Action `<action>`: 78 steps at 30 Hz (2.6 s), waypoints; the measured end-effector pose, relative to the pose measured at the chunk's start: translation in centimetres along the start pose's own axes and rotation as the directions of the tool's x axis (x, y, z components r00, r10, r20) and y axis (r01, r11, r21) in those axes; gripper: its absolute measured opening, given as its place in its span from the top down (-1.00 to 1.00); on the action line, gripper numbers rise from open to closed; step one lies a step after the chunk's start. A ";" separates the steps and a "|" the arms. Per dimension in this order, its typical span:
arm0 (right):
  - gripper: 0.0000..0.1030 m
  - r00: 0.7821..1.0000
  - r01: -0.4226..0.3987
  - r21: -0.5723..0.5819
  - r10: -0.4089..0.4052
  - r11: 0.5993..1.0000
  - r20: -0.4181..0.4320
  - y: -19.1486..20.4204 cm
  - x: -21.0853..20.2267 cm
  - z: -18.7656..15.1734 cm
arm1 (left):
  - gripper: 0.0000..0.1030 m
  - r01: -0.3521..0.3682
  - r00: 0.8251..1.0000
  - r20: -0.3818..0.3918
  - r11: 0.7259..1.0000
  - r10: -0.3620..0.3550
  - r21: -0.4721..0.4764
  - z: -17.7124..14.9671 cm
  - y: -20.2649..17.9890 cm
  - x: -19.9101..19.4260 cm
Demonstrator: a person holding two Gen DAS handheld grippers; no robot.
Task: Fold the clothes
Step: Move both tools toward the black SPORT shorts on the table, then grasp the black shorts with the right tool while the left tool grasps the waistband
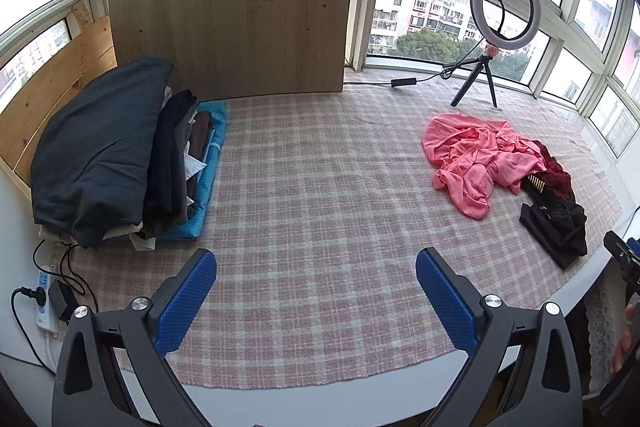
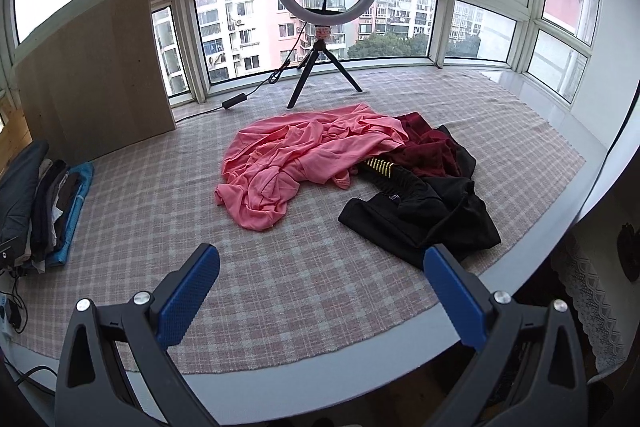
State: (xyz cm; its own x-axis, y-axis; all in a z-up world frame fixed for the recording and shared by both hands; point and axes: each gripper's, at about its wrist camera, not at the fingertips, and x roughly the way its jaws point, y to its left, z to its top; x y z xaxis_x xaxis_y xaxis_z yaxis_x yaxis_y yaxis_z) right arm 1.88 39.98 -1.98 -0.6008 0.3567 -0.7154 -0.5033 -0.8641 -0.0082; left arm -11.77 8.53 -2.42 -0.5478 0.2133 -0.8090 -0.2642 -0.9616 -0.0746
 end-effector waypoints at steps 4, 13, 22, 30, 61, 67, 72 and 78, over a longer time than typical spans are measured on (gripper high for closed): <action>-1.00 0.999 0.034 0.035 -0.034 0.999 -0.010 -1.1 0.8 0.1 | -0.95 0.029 0.998 -0.053 0.999 -0.027 0.035 0.7 -1.1 2.1; -1.00 0.995 0.094 0.113 -0.091 0.989 -0.034 -4.1 2.0 0.1 | -0.95 0.138 0.985 -0.124 0.981 -0.121 0.134 2.9 -4.4 5.8; -1.00 0.992 0.124 0.164 -0.123 0.979 -0.017 -8.7 2.4 0.9 | -0.75 0.251 0.965 -0.113 0.961 -0.238 0.119 5.5 -7.6 7.7; -1.00 0.995 0.078 0.123 -0.070 0.989 -0.065 -14.2 7.2 3.7 | -0.75 0.253 0.968 -0.059 0.937 -0.246 0.241 9.1 -14.7 8.5; 0.89 0.895 -0.404 0.058 0.408 0.913 -0.180 -29.4 16.7 16.9 | -0.73 0.075 0.988 -0.141 0.992 -0.061 0.100 10.2 -24.8 15.6; 0.89 0.897 -0.440 -0.001 0.439 0.898 0.048 -29.2 7.5 24.4 | -0.74 0.111 0.993 -0.052 0.988 -0.106 0.109 12.8 -24.3 12.4; 0.89 0.834 -0.535 -0.157 0.549 0.830 0.057 -20.3 2.8 26.7 | -0.75 0.108 0.993 0.030 0.989 -0.112 0.097 13.3 -20.3 8.8; 0.89 0.693 -0.704 -0.262 0.719 0.660 -0.053 -5.2 1.9 26.5 | -0.76 0.038 0.994 0.097 0.998 -0.043 0.057 11.9 -11.4 4.3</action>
State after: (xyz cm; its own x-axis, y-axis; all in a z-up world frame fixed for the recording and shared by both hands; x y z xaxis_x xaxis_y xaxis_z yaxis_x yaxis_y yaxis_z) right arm -13.18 54.56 15.22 -0.7453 -0.3929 -0.5387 0.2543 -0.9143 0.3152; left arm -20.52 22.51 1.86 -0.6099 0.2705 -0.7449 -0.3299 -0.9413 -0.0717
